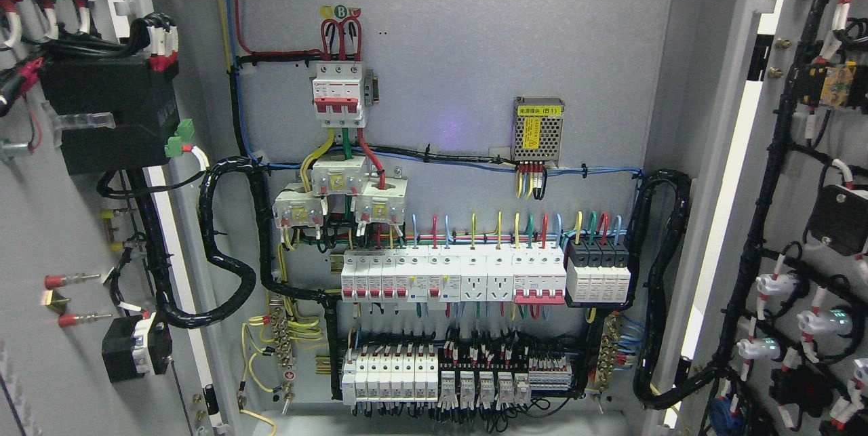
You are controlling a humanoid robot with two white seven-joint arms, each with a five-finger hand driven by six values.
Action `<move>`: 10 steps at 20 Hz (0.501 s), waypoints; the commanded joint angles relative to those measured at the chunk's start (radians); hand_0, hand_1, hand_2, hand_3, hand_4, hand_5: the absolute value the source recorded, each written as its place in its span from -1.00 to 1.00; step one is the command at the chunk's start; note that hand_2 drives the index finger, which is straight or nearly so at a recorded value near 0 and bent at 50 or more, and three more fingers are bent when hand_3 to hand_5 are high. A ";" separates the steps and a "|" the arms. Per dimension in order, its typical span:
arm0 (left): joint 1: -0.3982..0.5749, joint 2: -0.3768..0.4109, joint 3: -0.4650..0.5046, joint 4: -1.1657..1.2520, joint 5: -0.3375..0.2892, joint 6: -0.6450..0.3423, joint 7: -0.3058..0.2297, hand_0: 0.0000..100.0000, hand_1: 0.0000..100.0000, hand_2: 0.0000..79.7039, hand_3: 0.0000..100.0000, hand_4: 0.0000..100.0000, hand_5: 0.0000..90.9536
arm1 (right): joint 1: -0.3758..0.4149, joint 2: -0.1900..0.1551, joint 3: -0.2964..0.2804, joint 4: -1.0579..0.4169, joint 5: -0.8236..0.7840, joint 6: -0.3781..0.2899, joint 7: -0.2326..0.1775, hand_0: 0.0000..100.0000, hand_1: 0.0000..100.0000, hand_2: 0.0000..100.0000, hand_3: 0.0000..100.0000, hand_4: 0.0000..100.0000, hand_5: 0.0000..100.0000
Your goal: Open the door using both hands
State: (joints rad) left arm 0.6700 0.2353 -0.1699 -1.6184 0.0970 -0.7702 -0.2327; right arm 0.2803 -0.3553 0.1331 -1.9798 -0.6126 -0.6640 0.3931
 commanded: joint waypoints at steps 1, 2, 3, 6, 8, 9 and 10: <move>-0.167 -0.060 0.033 -0.231 0.027 -0.495 -0.005 -0.76 -0.22 -1.00 -1.00 -1.00 -1.00 | 0.036 -0.154 -0.219 -0.060 -0.114 -0.005 0.000 -0.76 -0.22 -1.00 -1.00 -1.00 -1.00; -0.185 -0.076 0.035 -0.251 0.027 -0.495 -0.005 -0.76 -0.22 -1.00 -1.00 -1.00 -1.00 | 0.036 -0.160 -0.236 -0.060 -0.122 -0.005 0.000 -0.76 -0.22 -1.00 -1.00 -1.00 -1.00; -0.200 -0.105 0.035 -0.270 0.024 -0.495 -0.007 -0.76 -0.22 -1.00 -1.00 -1.00 -1.00 | 0.037 -0.166 -0.253 -0.062 -0.136 -0.005 0.000 -0.76 -0.22 -1.00 -1.00 -1.00 -1.00; -0.268 -0.165 0.032 -0.319 0.021 -0.506 -0.008 -0.76 -0.22 -1.00 -1.00 -1.00 -1.00 | 0.037 -0.198 -0.268 -0.059 -0.226 0.001 0.000 -0.76 -0.22 -1.00 -1.00 -1.00 -1.00; -0.328 -0.197 0.029 -0.333 0.020 -0.549 -0.005 -0.76 -0.22 -1.00 -1.00 -1.00 -1.00 | 0.042 -0.218 -0.280 -0.057 -0.245 0.001 0.000 -0.76 -0.22 -1.00 -1.00 -1.00 -1.00; -0.360 -0.214 0.029 -0.348 0.020 -0.564 -0.005 -0.76 -0.22 -1.00 -1.00 -1.00 -1.00 | 0.042 -0.223 -0.280 -0.056 -0.245 0.001 0.000 -0.76 -0.22 -1.00 -1.00 -1.00 -1.00; -0.378 -0.227 0.030 -0.366 0.018 -0.566 -0.004 -0.76 -0.22 -1.00 -1.00 -1.00 -1.00 | 0.043 -0.224 -0.280 -0.053 -0.245 0.001 0.000 -0.76 -0.22 -1.00 -1.00 -1.00 -1.00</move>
State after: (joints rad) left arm 0.4310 0.1413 -0.1505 -1.8010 0.1149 -0.7707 -0.2401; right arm 0.3129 -0.4701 -0.0225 -2.0143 -0.7892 -0.6652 0.3930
